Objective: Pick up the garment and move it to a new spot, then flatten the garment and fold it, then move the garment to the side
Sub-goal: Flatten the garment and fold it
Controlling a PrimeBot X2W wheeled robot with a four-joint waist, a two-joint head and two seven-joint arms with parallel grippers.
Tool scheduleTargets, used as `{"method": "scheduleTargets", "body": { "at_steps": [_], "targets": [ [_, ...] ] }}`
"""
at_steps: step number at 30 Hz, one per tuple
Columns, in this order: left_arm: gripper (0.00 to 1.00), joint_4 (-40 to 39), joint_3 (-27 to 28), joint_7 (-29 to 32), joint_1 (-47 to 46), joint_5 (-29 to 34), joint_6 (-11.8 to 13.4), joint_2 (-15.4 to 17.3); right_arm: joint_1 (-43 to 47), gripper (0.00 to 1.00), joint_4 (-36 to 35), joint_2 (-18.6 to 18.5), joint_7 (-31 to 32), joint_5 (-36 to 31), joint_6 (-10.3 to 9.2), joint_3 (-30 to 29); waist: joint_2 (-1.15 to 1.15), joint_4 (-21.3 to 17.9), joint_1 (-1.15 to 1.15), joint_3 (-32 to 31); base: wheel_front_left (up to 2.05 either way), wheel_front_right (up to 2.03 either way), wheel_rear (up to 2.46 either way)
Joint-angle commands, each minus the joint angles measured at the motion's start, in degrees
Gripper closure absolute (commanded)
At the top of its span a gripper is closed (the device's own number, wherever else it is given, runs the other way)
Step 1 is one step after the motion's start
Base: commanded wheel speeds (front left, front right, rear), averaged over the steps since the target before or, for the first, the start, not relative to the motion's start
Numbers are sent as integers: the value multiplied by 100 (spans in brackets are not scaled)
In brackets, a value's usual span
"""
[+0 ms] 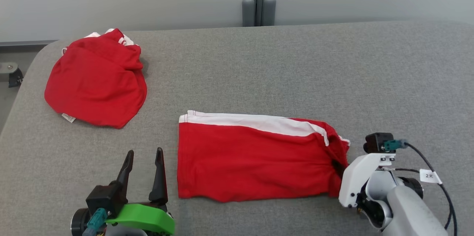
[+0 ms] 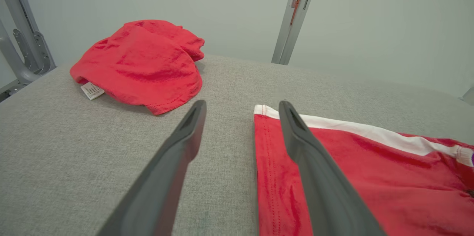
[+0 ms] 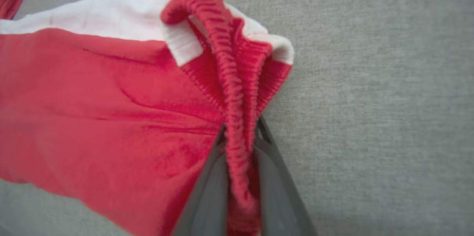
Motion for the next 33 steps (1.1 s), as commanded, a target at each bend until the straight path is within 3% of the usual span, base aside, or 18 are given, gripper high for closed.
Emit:
{"method": "scheduleTargets", "body": {
  "at_steps": [1, 9, 13, 26, 33],
  "targets": [
    [0, 35, -11, -3, 18, 22, -26, -19, -78, 100, -43, -175, 58, 70, -11, -65, 0, -54, 0, -11, 0, 0, 0],
    [0, 37, -1, -3, -71, 51, -57, -55, -62, 100, -576, -990, 492, 301, -10, -442, 0, -220, 0, 33, 0, 0, 0],
    [0, 30, 26, -3, -108, 72, -68, -60, 24, 100, -834, -1115, 667, 359, -9, -650, 0, -268, 0, 67, 0, 0, 0],
    [0, 39, 28, -3, -209, 135, -114, -78, 86, 100, -2095, -380, 981, 1044, -8, -148, 0, -184, 0, 127, 0, 0, 0],
    [0, 52, 15, -3, -299, 141, -130, -113, -50, 100, -2130, -31, 922, 1175, -7, 287, 0, -20, 0, 173, 0, 0, 0]
  ]
}}
